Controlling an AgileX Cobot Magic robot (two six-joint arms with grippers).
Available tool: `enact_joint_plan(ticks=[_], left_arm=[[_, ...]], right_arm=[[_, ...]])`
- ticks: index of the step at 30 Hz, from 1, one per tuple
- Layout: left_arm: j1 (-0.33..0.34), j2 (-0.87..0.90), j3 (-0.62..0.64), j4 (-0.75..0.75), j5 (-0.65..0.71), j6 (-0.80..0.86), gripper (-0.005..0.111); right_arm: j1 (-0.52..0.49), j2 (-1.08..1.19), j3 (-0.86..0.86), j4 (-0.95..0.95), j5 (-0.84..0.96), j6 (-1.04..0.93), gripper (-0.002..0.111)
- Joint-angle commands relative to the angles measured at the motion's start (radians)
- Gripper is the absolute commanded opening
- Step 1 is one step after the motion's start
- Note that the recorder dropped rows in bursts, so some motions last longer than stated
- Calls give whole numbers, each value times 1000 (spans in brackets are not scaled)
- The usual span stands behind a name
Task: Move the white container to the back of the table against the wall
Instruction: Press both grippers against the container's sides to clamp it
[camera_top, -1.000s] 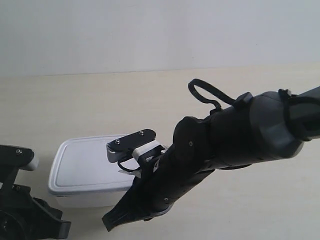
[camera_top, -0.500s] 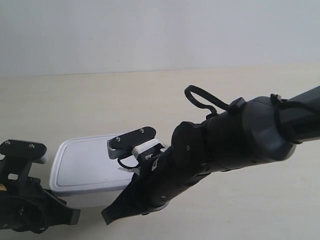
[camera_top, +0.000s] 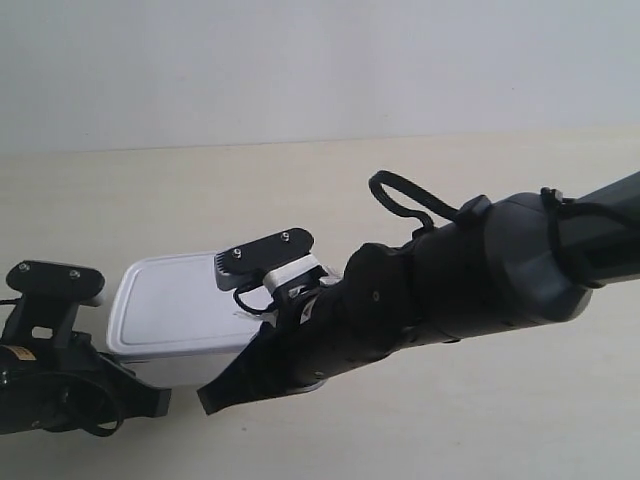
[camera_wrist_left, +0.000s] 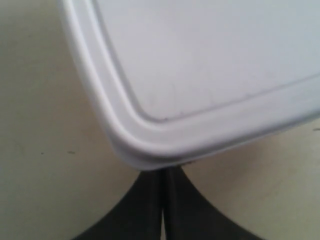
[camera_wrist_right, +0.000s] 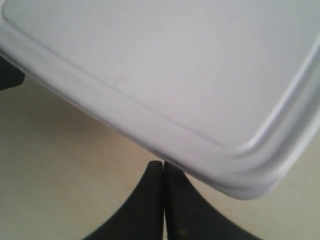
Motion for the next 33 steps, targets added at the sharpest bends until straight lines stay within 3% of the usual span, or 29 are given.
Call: enact_joint_plan(ticks=[1, 14, 24, 33], left_arm=[[-7, 21, -29, -8, -41, 1, 0], [-7, 73, -66, 2, -144, -23, 0], [-7, 73, -66, 241, -178, -242, 0], [-7, 76, -70, 270, -210, -257, 0]], right_arm=[[1, -3, 5, -6, -60, -11, 0], [-40, -3, 1, -13, -117, -13, 0], [-51, -3, 1, -13, -138, -13, 0], [-51, -3, 1, -13, -159, -13, 0]])
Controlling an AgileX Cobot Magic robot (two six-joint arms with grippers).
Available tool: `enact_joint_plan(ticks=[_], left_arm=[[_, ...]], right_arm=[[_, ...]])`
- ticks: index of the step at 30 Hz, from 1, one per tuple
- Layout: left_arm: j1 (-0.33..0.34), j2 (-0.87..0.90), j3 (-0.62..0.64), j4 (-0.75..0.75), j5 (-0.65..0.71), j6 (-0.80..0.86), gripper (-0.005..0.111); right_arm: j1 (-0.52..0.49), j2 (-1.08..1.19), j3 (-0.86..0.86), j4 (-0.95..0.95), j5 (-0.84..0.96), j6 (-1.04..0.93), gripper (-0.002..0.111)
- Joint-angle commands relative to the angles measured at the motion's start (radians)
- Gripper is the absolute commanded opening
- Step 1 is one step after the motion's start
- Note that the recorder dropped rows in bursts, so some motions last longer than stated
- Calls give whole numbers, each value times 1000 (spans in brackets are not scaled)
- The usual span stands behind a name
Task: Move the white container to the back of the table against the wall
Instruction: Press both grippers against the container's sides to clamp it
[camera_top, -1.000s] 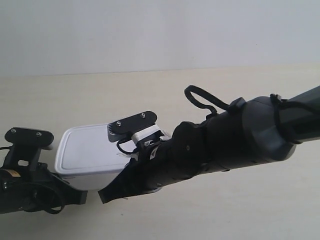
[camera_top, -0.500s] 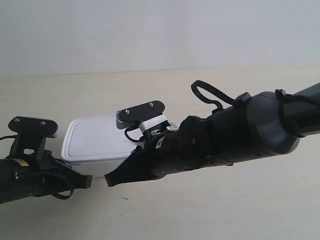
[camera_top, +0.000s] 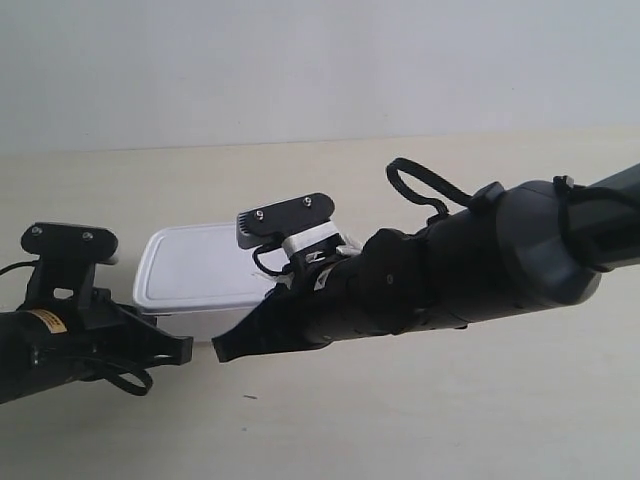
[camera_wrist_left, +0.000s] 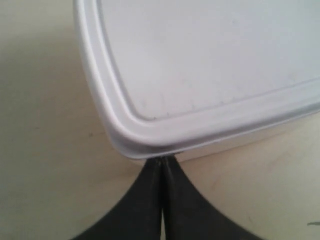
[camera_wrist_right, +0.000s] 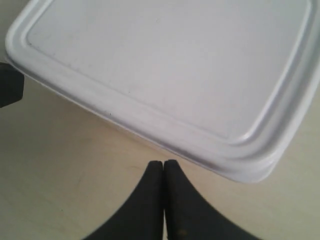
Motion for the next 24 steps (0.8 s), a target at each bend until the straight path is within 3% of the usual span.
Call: enact_joint_plan(ticks=[1, 15, 24], left_arm=[[-7, 6, -16, 32, -29, -10, 0], [-7, 135, -111, 47, -36, -10, 0], [-7, 177, -168, 51, -47, -10, 0]], right_arm=[[-6, -3, 1, -9, -21, -11, 0], [-7, 4, 1, -9, -84, -11, 0], [-66, 91, -29, -9, -99, -11, 0]])
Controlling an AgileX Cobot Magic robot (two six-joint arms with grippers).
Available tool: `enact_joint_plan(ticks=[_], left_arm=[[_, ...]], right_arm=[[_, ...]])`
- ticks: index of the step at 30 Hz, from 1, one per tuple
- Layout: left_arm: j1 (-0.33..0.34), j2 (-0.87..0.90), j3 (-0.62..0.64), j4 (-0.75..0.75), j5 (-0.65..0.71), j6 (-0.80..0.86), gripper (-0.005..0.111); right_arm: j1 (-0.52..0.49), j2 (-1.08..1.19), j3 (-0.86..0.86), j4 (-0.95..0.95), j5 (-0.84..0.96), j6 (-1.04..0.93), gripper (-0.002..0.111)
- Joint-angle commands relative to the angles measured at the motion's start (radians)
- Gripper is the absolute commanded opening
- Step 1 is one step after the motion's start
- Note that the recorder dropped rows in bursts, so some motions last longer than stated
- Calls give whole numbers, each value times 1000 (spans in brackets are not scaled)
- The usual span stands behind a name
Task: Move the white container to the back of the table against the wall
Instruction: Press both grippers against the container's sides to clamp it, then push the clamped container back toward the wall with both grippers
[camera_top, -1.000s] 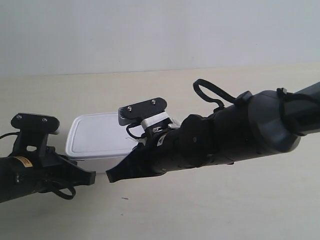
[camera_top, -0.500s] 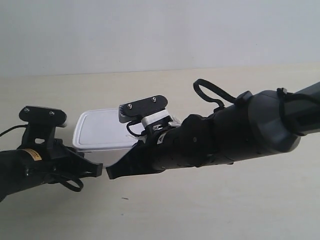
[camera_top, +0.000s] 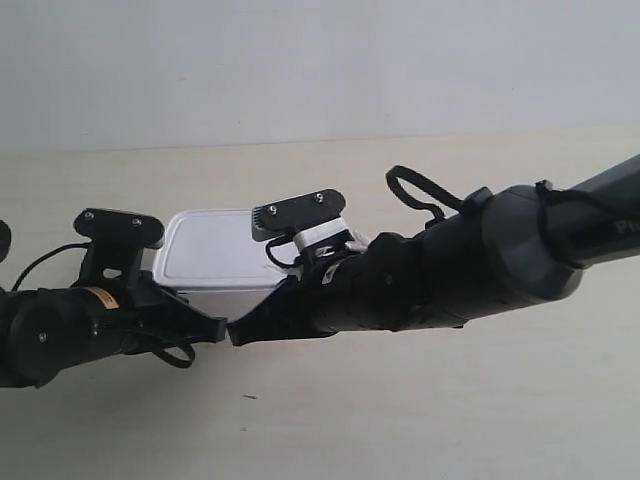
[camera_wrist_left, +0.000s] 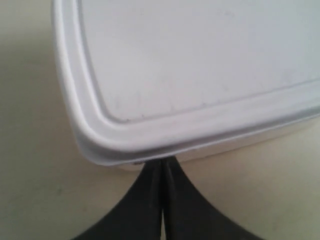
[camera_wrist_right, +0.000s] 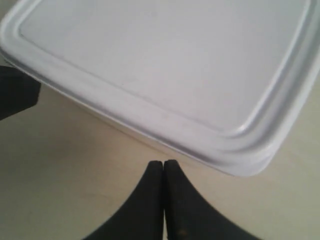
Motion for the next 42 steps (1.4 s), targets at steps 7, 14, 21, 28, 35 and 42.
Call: enact_joint_plan(ticks=[7, 14, 21, 28, 35, 42], left_arm=[[-5, 59, -64, 15, -42, 21, 0], [7, 106, -118, 9, -47, 70, 0], [51, 107, -132, 11, -56, 70, 0], [76, 126, -170, 44, -54, 70, 0], [76, 197, -239, 46, -41, 81, 0], [78, 231, -293, 45, -41, 100, 0]], right_arm=[[-70, 83, -68, -7, -23, -18, 0], [-91, 110, -126, -8, 4, -37, 0], [-113, 158, -185, -8, 9, -37, 0], [-120, 197, -235, -8, 11, -53, 0], [-120, 223, -268, -8, 1, -62, 0], [-177, 223, -287, -9, 11, -74, 0]])
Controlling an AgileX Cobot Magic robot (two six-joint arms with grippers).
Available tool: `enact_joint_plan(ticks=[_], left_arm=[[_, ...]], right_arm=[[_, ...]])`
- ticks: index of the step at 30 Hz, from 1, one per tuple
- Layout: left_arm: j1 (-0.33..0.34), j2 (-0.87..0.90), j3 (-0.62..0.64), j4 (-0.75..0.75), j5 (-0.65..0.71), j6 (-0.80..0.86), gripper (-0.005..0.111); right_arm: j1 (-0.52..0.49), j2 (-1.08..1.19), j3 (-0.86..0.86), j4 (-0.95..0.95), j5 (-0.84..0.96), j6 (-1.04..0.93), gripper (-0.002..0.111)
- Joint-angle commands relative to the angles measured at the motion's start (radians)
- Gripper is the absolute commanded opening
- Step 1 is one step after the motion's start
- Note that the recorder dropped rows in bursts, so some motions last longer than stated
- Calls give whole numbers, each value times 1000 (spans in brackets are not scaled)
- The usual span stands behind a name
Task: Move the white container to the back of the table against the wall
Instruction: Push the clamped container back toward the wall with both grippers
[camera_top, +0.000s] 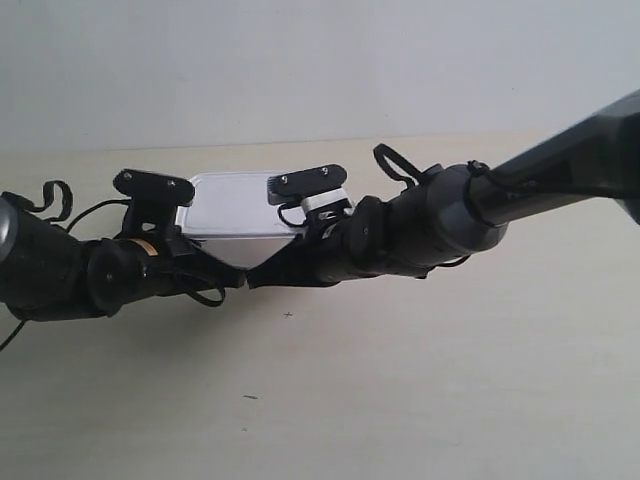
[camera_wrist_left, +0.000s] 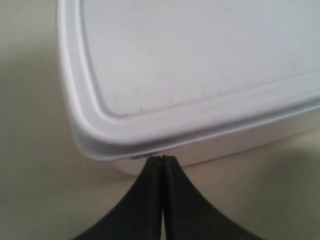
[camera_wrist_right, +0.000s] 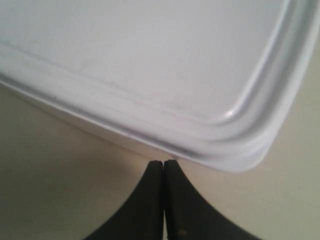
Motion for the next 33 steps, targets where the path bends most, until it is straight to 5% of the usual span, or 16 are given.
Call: enact_joint_plan(ticks=[1, 33], left_arm=[[1, 21, -38, 8, -4, 20, 0], [61, 139, -293, 18, 88, 79, 0]], right_arm=[[-40, -1, -19, -6, -2, -12, 0], [-92, 121, -217, -6, 13, -75, 0]])
